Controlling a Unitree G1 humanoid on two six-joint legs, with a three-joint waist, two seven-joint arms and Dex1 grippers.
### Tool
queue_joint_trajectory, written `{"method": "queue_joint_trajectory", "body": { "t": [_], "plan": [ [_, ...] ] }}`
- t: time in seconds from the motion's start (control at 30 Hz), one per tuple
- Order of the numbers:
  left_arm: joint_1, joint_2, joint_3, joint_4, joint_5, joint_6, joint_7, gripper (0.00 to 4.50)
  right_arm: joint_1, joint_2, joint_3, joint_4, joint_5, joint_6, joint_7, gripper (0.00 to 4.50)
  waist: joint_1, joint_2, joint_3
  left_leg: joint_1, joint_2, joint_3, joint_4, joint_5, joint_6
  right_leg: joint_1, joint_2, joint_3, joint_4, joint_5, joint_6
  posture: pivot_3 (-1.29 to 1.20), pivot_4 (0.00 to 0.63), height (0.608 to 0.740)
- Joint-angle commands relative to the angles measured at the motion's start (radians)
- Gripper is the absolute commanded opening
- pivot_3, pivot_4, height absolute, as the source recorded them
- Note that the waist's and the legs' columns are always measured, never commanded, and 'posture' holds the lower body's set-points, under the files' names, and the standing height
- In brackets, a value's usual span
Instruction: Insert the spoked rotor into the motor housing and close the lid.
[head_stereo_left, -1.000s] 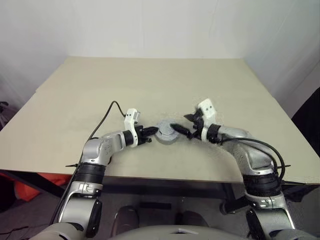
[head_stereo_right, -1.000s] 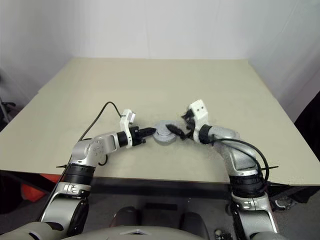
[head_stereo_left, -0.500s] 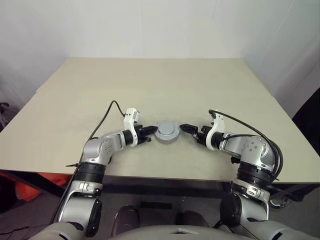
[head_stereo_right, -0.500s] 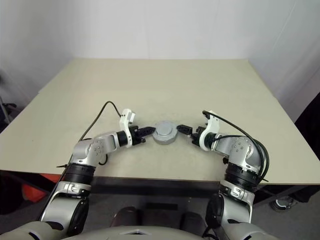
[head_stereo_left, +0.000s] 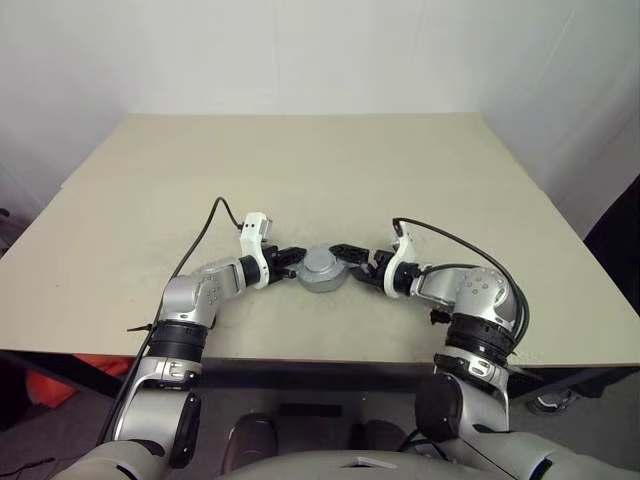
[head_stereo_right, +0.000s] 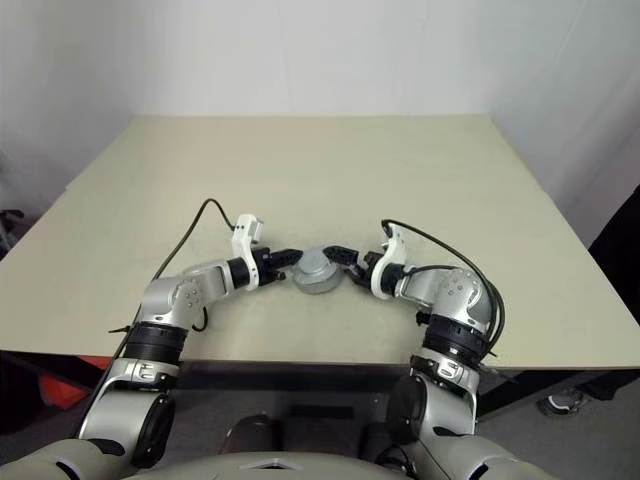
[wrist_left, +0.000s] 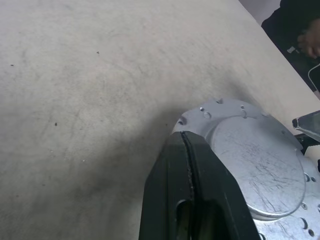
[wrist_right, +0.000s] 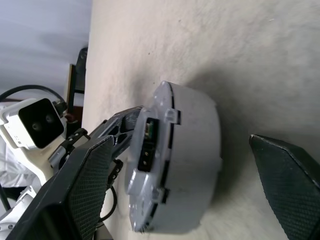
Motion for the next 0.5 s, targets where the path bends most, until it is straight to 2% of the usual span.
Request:
{"method": "queue_joint_trajectory", "body": {
  "t": [0.03, 0.17, 0.2, 0.37, 0.43, 0.5],
  "plan": [
    [0.008, 0.002, -0.008, 0.005, 0.019, 0.004, 0.012, 0.00, -0.008, 0.023, 0.046, 0.016, 0.033, 0.026, 0.005, 3.57, 0.001, 0.000, 0.000, 0.000, 0.000, 0.000, 0.000, 0.000, 0.000, -0.001, 0.000, 0.000, 0.000, 0.000, 0.000, 0.00, 0.000, 0.740],
    [0.006, 0.004, 0.001, 0.008, 0.020, -0.001, 0.016, 0.00, -0.011, 0.018, 0.046, 0.008, 0.060, 0.058, 0.023, 2.24, 0.003, 0.001, 0.000, -0.003, -0.001, 0.000, 0.000, -0.001, 0.001, -0.003, 0.000, 0.000, 0.000, 0.002, -0.003, 0.00, 0.000, 0.740],
    [0.006, 0.004, 0.003, 0.009, 0.020, -0.003, 0.018, 0.00, -0.008, 0.009, 0.059, 0.000, 0.069, 0.067, 0.033, 2.10, 0.003, 0.001, 0.000, -0.002, -0.001, 0.000, 0.000, -0.001, 0.001, -0.002, 0.000, 0.000, 0.000, 0.002, -0.003, 0.00, 0.000, 0.740],
    [0.005, 0.002, 0.005, 0.012, 0.026, -0.011, 0.018, 0.00, -0.007, -0.003, 0.061, 0.010, 0.065, 0.052, 0.023, 2.06, 0.003, 0.001, 0.001, -0.004, 0.000, 0.000, 0.000, -0.001, 0.001, -0.004, 0.000, 0.000, 0.000, 0.002, -0.003, 0.00, 0.000, 0.740],
    [0.004, 0.003, 0.009, 0.015, 0.025, -0.015, 0.017, 0.00, -0.021, 0.006, 0.027, 0.027, 0.067, 0.051, 0.010, 2.06, 0.003, 0.001, 0.001, -0.004, -0.001, 0.000, 0.000, -0.001, 0.001, -0.004, 0.000, 0.000, 0.001, 0.003, -0.006, 0.00, 0.000, 0.740],
    [0.000, -0.001, 0.040, 0.017, 0.005, -0.020, 0.021, 0.00, -0.060, 0.027, -0.064, 0.056, 0.087, 0.052, -0.007, 2.06, 0.003, 0.001, 0.001, -0.004, -0.001, 0.000, 0.000, -0.001, 0.001, -0.004, 0.000, 0.000, 0.001, 0.003, -0.006, 0.00, 0.000, 0.740]
  ]
}}
